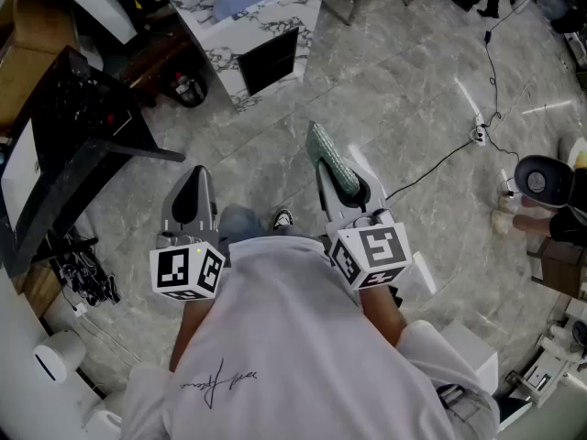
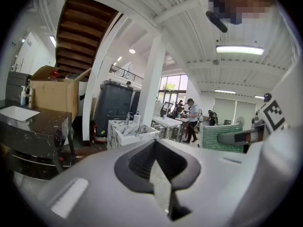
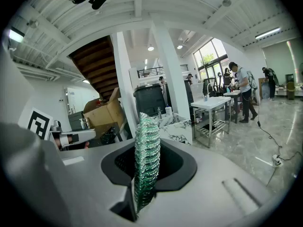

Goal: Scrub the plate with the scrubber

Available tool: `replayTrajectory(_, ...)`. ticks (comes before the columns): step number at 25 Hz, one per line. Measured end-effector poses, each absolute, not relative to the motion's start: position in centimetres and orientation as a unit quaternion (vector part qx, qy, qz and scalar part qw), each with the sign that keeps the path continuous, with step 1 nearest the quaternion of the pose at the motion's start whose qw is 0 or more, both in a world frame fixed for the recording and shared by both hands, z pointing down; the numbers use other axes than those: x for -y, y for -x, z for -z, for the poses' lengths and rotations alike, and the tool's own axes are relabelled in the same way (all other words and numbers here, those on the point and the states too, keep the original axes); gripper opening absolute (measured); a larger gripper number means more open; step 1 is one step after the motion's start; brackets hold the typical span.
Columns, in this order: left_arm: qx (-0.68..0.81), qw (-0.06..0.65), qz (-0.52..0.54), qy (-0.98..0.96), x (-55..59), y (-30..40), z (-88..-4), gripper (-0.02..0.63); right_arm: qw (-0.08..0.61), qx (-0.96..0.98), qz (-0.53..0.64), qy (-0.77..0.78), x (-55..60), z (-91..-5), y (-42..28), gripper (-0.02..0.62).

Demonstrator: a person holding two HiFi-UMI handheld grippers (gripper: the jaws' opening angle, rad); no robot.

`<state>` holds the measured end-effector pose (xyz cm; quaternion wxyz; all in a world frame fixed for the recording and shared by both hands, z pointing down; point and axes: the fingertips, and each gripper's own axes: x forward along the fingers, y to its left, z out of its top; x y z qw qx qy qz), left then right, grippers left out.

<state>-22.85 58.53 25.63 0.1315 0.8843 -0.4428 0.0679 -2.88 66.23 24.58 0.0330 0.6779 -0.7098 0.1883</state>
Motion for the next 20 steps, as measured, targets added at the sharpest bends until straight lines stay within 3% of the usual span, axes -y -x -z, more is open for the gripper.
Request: replayTrajectory(20, 0.418, 0.166, -0.089, -0.889, -42.2, 16.9, -26.6, 0.054, 0.032, 0.703, -0.258, -0.662, -51.9, -25.3, -1.9, 0.052)
